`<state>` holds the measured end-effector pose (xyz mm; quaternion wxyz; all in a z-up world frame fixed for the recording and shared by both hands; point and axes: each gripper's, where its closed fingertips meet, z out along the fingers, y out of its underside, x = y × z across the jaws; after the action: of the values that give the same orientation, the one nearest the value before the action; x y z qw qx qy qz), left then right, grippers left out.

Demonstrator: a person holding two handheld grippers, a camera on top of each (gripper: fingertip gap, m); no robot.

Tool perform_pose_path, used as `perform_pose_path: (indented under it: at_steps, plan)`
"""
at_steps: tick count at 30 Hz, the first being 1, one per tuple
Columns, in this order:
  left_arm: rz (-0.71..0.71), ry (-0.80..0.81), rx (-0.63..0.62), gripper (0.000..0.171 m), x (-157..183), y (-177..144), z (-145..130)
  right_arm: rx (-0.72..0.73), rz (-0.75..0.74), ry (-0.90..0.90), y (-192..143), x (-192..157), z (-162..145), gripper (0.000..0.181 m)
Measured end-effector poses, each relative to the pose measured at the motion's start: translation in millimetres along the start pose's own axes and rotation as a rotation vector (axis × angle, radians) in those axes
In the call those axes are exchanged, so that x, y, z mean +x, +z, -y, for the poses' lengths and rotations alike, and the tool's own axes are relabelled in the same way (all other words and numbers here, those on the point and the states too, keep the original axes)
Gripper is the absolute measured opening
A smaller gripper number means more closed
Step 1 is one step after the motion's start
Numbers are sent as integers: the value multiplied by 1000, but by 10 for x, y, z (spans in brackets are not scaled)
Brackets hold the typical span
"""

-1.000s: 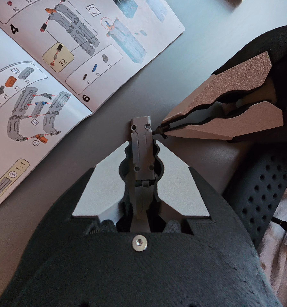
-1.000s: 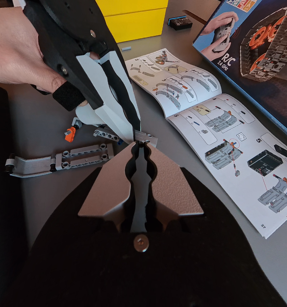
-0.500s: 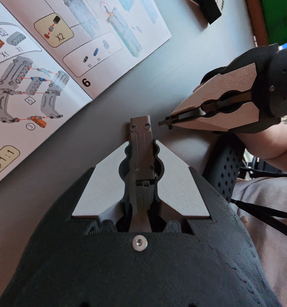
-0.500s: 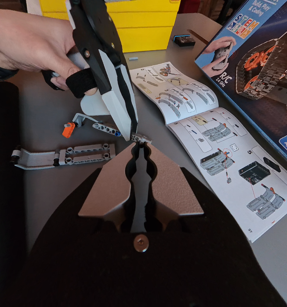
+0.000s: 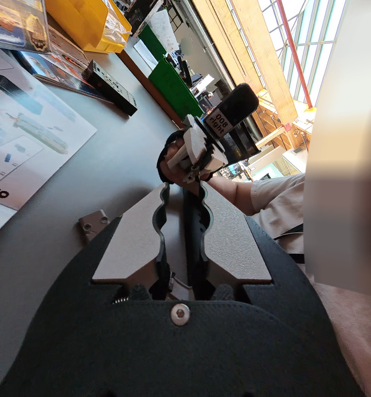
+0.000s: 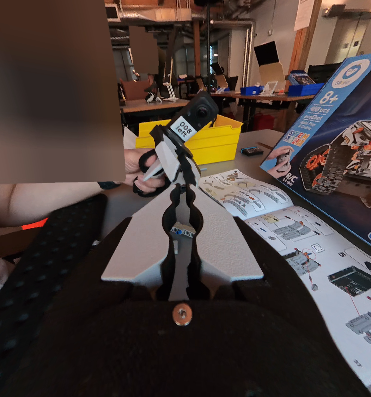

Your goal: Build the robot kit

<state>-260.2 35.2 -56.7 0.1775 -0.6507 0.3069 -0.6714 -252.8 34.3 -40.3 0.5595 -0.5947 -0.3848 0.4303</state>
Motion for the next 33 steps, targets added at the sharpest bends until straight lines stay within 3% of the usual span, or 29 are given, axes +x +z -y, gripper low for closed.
perform_pose_path:
  at_steps: [2,5,17,20,24,33]
  plan:
    - [-39,-2,-1,22,65,65,-4,30,27,9,-17,-45,54,3]
    - [-118,-2,9,3,204,129,8,59,47,7,-39,-82,108,3]
    - [-195,-19,46,1,335,138,58,133,120,88,-111,-123,224,3]
    - [-178,-26,57,15,306,155,77,155,140,120,-127,-122,253,3]
    - [-192,-2,61,2,351,158,82,157,143,133,-130,-112,255,3]
    - [-212,-12,70,3,375,168,93,176,171,170,-146,-121,284,3]
